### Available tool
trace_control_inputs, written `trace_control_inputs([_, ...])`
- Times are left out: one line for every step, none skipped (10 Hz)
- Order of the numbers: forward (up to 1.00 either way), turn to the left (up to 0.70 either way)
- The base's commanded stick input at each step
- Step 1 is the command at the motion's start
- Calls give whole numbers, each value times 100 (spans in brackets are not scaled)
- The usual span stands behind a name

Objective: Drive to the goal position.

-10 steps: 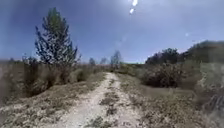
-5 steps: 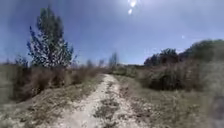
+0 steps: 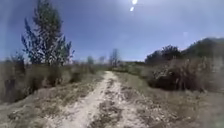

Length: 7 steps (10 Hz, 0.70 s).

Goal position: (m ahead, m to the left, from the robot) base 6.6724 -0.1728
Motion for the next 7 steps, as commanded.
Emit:
trace_control_inputs([70,0])
trace_control_inputs([70,0])
trace_control_inputs([70,0])
trace_control_inputs([70,0])
trace_control_inputs([70,0])
trace_control_inputs([70,0])
trace_control_inputs([70,0])
